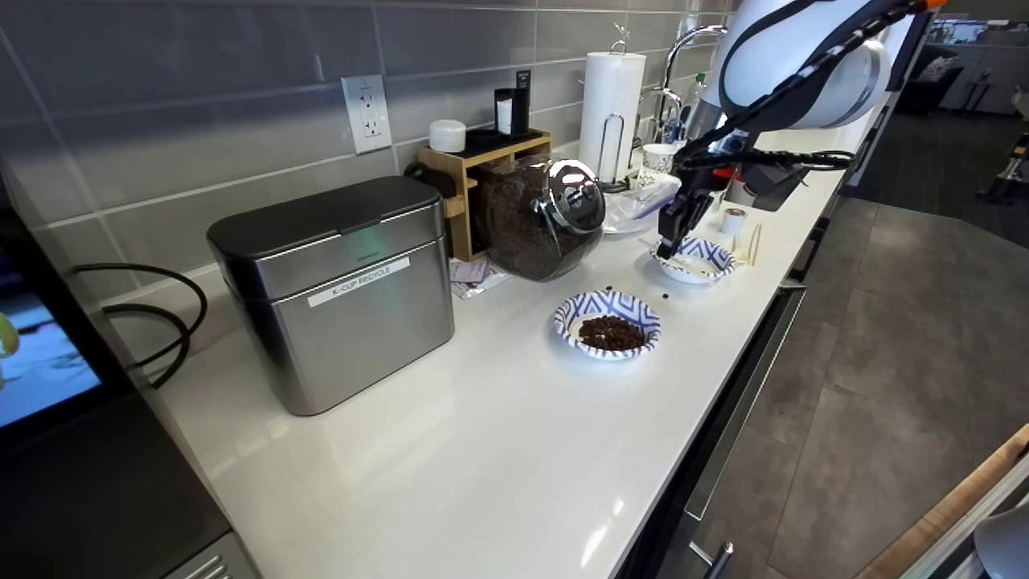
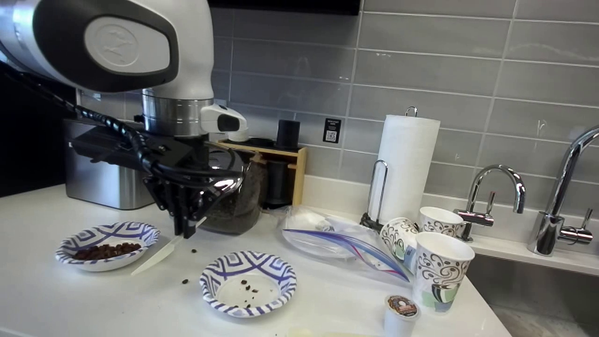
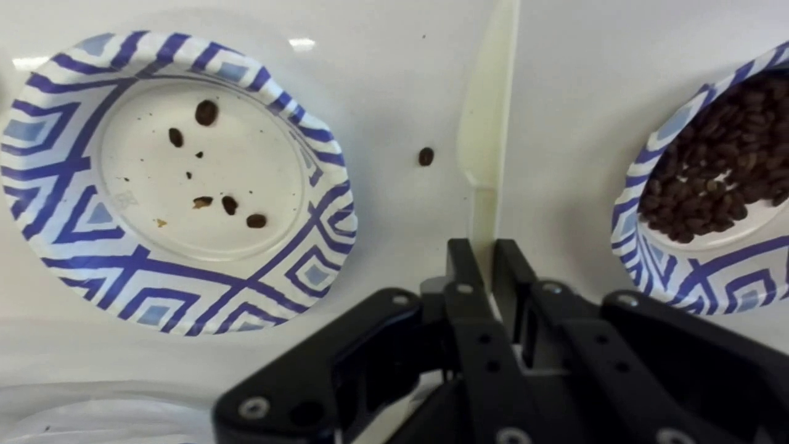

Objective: Pour the contents on the bowl to the left into the bowl to the right

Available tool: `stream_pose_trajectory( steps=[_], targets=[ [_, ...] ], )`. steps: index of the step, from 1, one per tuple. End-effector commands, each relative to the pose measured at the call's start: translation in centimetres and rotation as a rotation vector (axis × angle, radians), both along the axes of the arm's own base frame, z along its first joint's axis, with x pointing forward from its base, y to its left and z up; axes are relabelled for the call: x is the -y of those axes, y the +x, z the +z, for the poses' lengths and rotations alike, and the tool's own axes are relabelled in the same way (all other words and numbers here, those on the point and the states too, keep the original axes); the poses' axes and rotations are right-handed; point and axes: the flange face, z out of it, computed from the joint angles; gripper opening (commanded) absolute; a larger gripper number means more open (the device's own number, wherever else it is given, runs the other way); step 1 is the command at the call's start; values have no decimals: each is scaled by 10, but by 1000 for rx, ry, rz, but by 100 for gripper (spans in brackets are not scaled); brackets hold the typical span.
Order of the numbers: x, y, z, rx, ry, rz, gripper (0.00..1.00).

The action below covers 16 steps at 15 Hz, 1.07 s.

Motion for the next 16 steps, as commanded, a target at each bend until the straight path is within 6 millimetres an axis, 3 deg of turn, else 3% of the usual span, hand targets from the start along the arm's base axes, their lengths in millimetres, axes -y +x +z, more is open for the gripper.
stream_pose_trajectory(
  steps=[1,9,11,16],
  targets=[
    [-14,4,-24,-38,-6,36,3],
    [-21,13,-55,-83,-34,52,5],
    [-20,15,-58,-88,-42,50,39],
    [-18,17,-58,-87,-56,52,74]
  ],
)
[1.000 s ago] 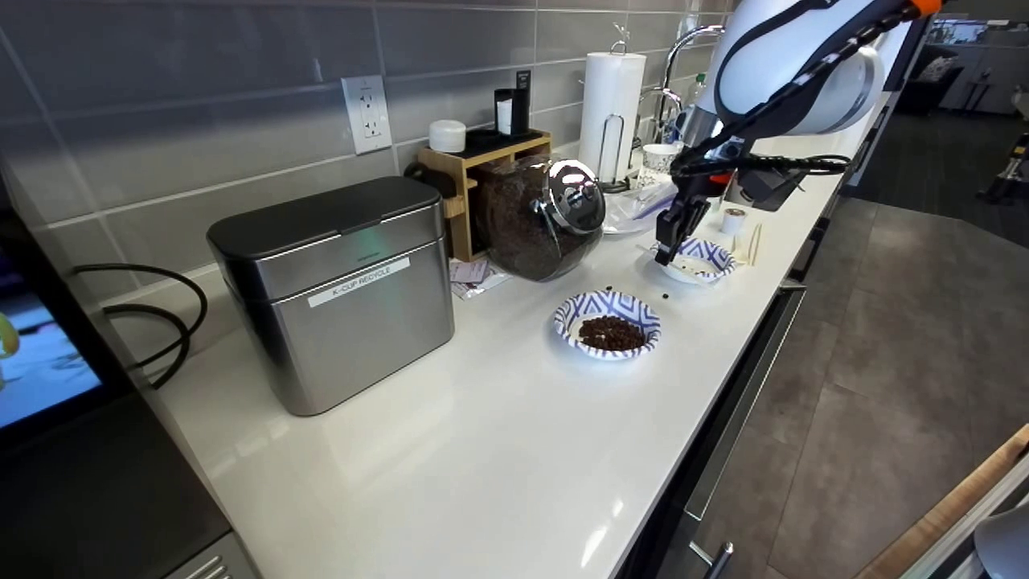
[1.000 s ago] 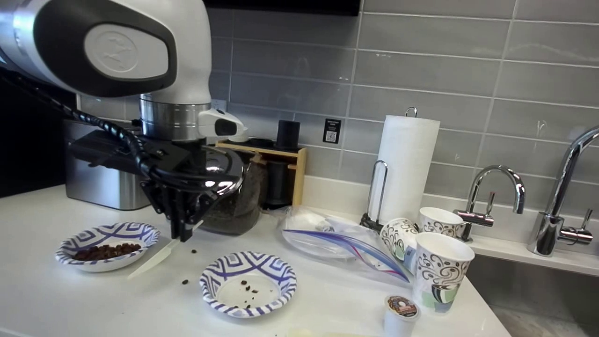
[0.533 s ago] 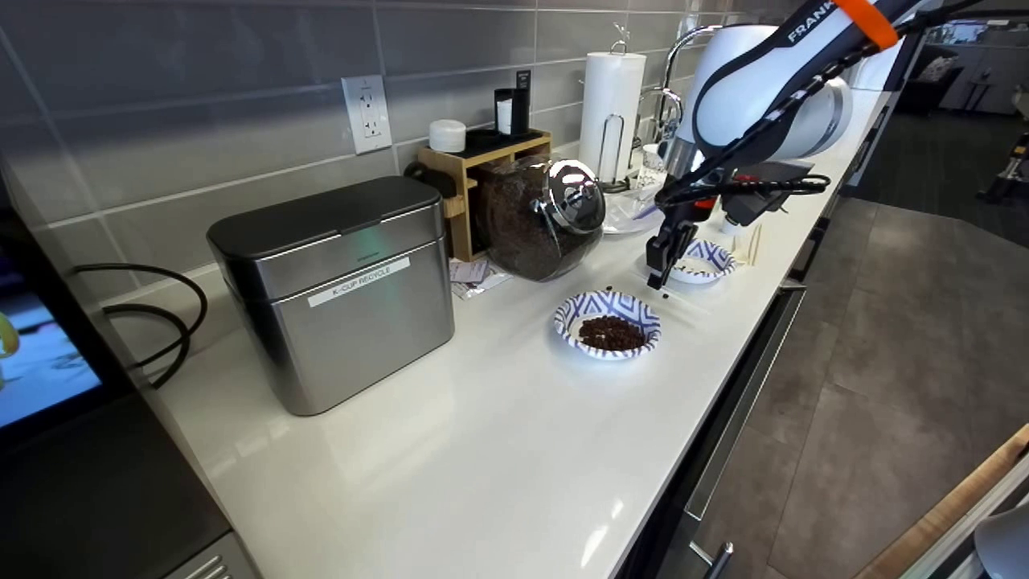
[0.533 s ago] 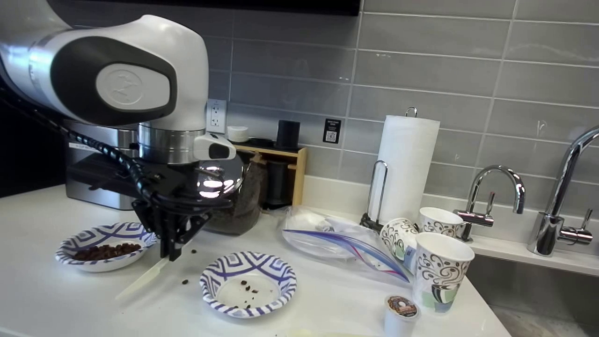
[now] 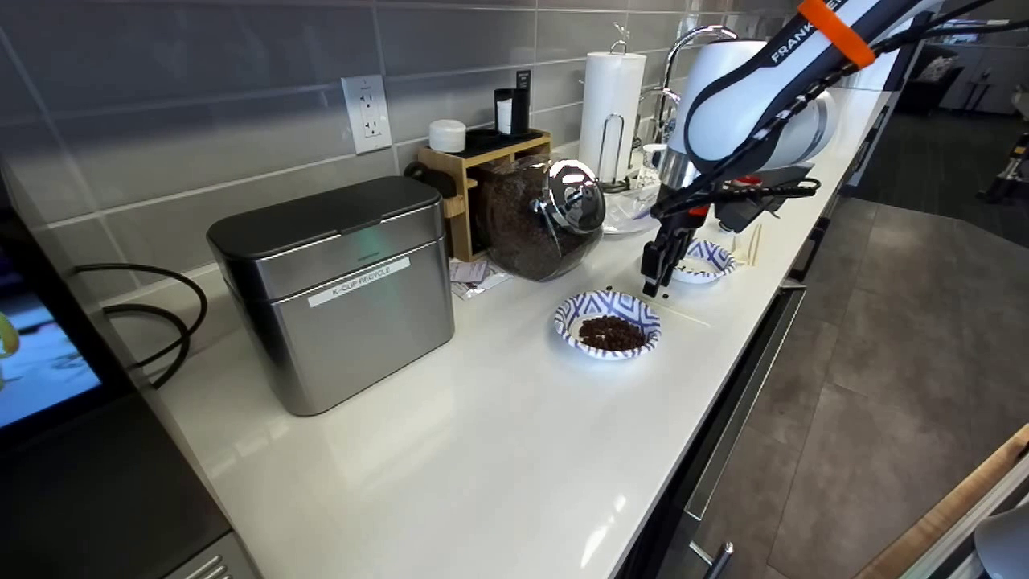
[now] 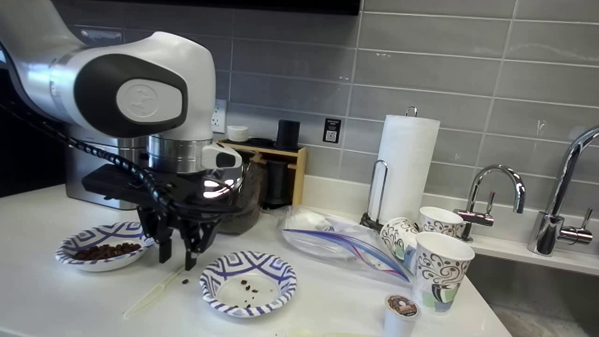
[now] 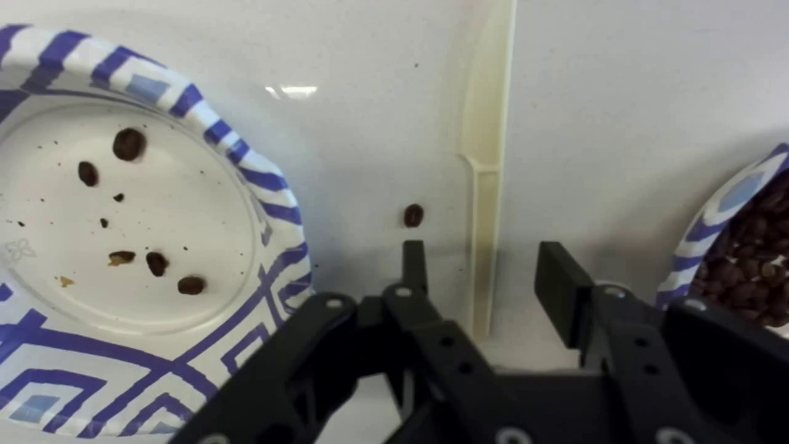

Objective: Pour the contents on the bowl to the left into the bowl to the right

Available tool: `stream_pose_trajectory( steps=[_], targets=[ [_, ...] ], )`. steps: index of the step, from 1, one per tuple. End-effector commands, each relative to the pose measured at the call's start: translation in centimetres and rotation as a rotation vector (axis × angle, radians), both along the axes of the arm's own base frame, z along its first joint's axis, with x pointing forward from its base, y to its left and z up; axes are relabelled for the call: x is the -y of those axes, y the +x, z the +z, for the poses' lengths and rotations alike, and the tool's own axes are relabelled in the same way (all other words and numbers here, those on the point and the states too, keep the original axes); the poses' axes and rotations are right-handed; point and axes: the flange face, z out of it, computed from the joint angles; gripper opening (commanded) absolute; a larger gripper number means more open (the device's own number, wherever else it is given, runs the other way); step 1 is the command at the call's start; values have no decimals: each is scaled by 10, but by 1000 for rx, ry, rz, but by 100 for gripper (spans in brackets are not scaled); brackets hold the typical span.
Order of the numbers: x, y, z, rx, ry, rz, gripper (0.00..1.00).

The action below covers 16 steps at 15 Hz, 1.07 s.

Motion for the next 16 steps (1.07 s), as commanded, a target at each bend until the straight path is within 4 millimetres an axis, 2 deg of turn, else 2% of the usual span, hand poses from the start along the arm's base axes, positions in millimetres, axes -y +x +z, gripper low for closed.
stream_pose_trajectory(
  steps=[1,3,4,8,14,15,16],
  targets=[
    [0,2,2,15,-6,-8,81],
    [3,0,10,24,2,-19,96],
    [4,-1,13,27,6,-23,99],
    [8,-1,31,57,3,-35,100],
    [12,-9,67,122,15,-69,100],
    [9,4,57,110,13,-48,100],
    [10,2,63,120,15,-51,100]
  ],
)
